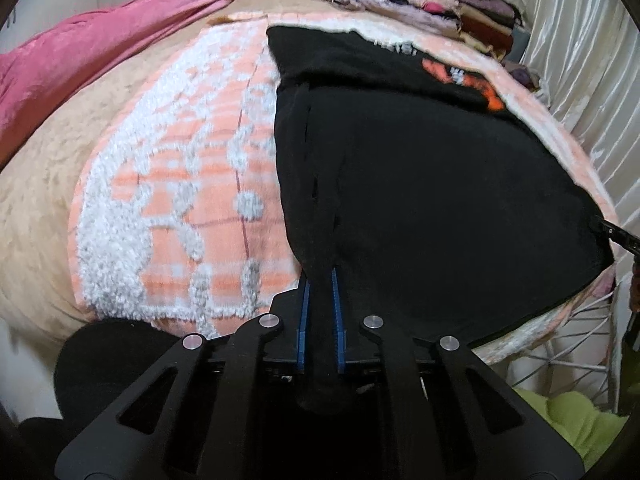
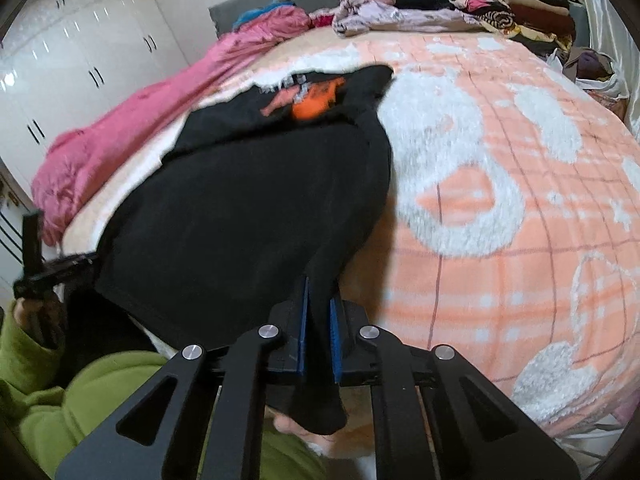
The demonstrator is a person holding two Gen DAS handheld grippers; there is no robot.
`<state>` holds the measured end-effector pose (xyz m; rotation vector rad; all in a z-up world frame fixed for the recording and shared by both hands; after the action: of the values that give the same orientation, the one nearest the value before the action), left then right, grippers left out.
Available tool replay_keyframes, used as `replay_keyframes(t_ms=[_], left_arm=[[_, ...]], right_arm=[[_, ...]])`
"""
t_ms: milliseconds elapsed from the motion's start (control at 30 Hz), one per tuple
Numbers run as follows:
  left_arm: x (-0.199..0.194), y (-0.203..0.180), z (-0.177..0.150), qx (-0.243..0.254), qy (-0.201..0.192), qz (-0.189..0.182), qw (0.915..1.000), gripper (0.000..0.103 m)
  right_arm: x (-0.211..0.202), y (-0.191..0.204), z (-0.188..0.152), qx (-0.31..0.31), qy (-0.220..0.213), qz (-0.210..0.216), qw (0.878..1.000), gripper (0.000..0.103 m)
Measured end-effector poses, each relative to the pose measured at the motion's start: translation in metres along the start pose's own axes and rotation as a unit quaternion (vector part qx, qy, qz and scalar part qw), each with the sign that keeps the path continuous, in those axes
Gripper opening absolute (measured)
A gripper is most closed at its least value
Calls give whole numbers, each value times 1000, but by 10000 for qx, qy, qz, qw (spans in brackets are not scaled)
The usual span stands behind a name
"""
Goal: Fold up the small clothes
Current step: 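Lift the hem with both grippers and fold it over toward the collar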
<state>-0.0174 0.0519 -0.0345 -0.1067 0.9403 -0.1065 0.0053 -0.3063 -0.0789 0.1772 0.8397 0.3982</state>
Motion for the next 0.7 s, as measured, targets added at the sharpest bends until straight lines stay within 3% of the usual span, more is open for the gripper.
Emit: replay_keyframes(t_ms=[367, 700], left_arm=[[-26, 21, 58, -440, -544, -548, 9960, 3], [-7, 36, 125, -753, -879, -782, 9902, 3]], right_arm=[[-22, -8, 57, 301, -822, 382, 9954, 8], [2, -24, 122, 485, -1287, 123, 9904, 8]])
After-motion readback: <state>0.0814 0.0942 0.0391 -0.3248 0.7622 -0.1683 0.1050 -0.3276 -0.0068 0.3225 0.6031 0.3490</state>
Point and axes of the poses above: each gripper's, at about its wrist camera, not at the fingertips, and x roughly the way its jaws point, y to its left, z to its top, the point moved 1 cm from there along x, roughly the way its jaws point, and after that the axes turned 2 degrees about -y, right-handed, at the moved point
